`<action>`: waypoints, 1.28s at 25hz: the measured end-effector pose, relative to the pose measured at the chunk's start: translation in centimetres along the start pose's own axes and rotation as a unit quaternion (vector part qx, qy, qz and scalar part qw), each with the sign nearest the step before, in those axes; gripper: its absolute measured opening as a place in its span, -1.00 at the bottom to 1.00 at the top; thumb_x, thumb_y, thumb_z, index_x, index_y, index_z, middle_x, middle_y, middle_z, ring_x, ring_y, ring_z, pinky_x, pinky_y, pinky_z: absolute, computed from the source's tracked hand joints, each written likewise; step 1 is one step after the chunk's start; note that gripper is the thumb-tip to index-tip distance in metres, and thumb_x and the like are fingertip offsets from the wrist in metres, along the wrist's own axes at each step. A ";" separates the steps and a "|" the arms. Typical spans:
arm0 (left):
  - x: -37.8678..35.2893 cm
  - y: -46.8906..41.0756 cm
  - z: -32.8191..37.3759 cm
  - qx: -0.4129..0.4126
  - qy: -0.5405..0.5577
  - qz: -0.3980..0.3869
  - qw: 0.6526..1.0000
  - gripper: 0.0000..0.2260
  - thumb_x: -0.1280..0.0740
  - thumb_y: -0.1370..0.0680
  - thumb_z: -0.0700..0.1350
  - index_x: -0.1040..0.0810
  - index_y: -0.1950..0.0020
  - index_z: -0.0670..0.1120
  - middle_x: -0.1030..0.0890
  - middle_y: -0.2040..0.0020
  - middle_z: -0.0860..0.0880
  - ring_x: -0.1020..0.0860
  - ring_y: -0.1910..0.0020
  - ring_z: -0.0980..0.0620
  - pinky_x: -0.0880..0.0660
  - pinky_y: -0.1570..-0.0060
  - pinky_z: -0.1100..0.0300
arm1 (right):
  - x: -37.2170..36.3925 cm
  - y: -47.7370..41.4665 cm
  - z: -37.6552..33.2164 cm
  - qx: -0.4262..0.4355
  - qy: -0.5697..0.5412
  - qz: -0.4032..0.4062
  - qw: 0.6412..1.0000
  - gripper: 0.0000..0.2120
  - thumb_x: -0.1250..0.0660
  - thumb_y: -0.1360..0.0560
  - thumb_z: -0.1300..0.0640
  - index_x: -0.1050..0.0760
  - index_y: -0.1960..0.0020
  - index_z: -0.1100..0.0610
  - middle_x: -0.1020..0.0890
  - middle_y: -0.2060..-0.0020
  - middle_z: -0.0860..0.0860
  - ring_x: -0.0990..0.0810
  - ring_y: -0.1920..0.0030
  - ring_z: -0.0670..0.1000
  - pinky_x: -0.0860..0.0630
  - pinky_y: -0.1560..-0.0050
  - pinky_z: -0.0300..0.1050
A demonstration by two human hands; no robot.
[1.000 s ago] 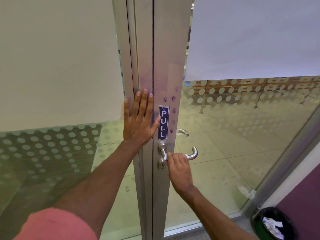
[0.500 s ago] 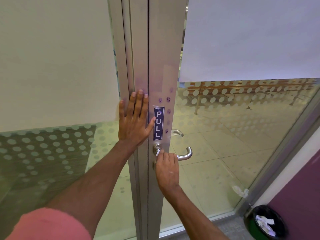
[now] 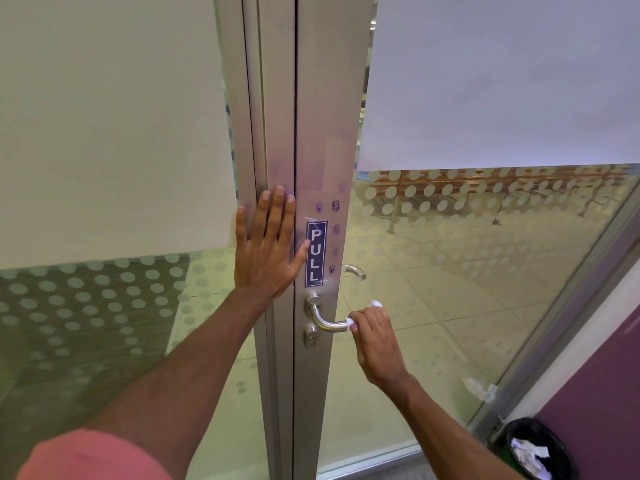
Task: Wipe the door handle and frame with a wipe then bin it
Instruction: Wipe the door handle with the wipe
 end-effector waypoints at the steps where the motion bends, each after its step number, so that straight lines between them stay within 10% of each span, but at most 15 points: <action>1: -0.1 0.0 0.0 -0.001 0.001 0.003 1.000 -0.28 -0.01 -0.63 0.26 0.20 -0.60 -0.13 0.30 -0.60 -0.08 0.23 -0.59 -0.04 0.31 -0.53 -0.10 | -0.2 0.2 -0.5 -0.014 -0.006 0.008 1.000 -0.79 -0.05 -0.63 0.16 -0.45 -0.01 0.15 -0.48 0.14 0.01 -0.38 0.12 0.07 -0.31 -0.27 0.00; 6: -0.1 0.1 -0.1 -0.001 -0.001 0.005 1.000 -0.29 0.00 -0.64 0.25 0.19 -0.61 -0.13 0.29 -0.60 -0.08 0.23 -0.59 -0.05 0.31 -0.53 -0.10 | 0.8 -0.2 1.0 -0.015 -0.074 0.002 0.997 -0.76 -0.07 -0.63 0.15 -0.50 0.01 0.17 -0.53 0.07 0.01 -0.46 0.01 0.03 -0.40 -0.14 -0.02; 12: 0.2 0.0 -0.1 0.000 -0.007 -0.005 1.000 -0.28 0.00 -0.64 0.25 0.20 -0.60 -0.13 0.30 -0.60 -0.08 0.24 -0.59 -0.05 0.32 -0.53 -0.10 | -0.6 0.4 -1.2 -0.264 -0.235 0.059 0.933 -0.67 -0.05 -0.66 0.15 -0.46 -0.34 0.15 -0.43 -0.35 -0.07 -0.25 -0.45 -0.14 -0.13 -0.42 -0.35; 16: 0.2 0.0 0.0 -0.002 -0.006 -0.003 1.000 -0.29 0.01 -0.64 0.25 0.20 -0.60 -0.13 0.30 -0.60 -0.08 0.24 -0.59 -0.05 0.31 -0.53 -0.10 | -0.4 0.0 -1.1 -0.402 -0.407 0.137 0.809 -0.65 -0.06 -0.67 0.10 -0.41 -0.40 0.13 -0.49 -0.34 -0.01 -0.42 -0.36 -0.07 -0.33 -0.39 -0.11; 24: 0.2 -0.1 0.0 -0.002 -0.005 -0.004 1.000 -0.28 -0.02 -0.63 0.24 0.17 -0.61 -0.13 0.05 -0.61 -0.15 0.22 -0.59 -0.04 0.30 -0.54 -0.09 | 0.7 -1.9 -1.5 -0.507 -0.710 0.277 0.403 -0.68 -0.05 -0.67 0.18 -0.50 -0.23 0.30 -0.65 -0.08 0.20 -0.67 -0.01 0.12 -0.58 -0.07 0.00; 32: 0.2 0.0 0.0 -0.006 -0.003 -0.002 1.000 -0.27 -0.04 -0.63 0.24 0.19 -0.60 -0.14 0.19 -0.62 -0.11 0.23 -0.59 -0.04 0.29 -0.54 -0.10 | 1.3 -1.1 -3.7 -0.524 -0.733 0.278 0.332 -0.75 -0.05 -0.67 0.18 -0.50 -0.11 0.22 -0.57 -0.11 0.25 -0.60 -0.02 0.17 -0.43 -0.25 0.18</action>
Point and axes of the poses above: each hand's wrist, its own y-axis away from the middle knuckle, its own x-axis out of the back of the hand, z = x × y, the point moved 1 cm from there along -y, towards the middle knuckle
